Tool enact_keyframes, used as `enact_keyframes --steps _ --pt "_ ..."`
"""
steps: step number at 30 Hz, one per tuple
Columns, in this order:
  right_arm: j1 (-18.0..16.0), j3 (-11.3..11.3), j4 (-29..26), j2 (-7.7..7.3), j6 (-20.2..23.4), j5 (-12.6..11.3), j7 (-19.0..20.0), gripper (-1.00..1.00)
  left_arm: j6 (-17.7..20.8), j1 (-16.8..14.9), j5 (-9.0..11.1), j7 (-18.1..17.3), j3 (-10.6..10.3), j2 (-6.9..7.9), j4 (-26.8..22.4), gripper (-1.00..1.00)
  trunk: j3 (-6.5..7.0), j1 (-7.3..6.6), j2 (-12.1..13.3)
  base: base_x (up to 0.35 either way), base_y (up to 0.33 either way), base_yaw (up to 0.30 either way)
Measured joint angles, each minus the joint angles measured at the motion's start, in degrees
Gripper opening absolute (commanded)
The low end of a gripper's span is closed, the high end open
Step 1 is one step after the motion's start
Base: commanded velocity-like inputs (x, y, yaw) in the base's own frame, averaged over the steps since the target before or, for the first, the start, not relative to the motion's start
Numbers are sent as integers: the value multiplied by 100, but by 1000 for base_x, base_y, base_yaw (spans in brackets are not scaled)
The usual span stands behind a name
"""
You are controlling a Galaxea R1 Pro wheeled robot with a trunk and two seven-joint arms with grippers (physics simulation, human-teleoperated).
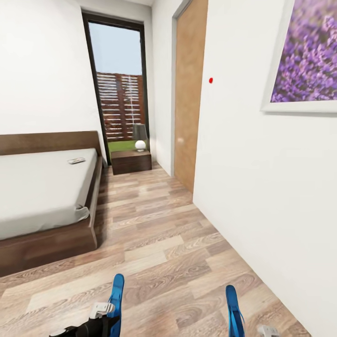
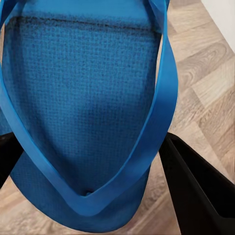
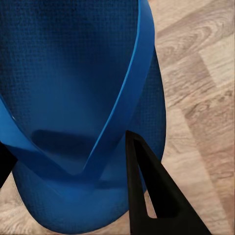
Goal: In the bedroom, move the book from the bed onto either nightstand, and place the two sandals side by side next to the bed.
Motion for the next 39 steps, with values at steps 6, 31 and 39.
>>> enact_keyframes --steps 6,31,39 --pt "0 1 0 0 0 0 7 -100 1 0 0 0 0 -1 3 -100 0 0 0 324 0 0" --pt "-1 -8 -1 0 -1 -3 7 -100 7 -1 5 0 5 -1 4 -100 -96 3 1 41 0 0" --pt "-1 -7 -1 0 0 -3 5 -100 6 -1 5 0 5 -2 4 -100 -168 3 0 0 0 0"
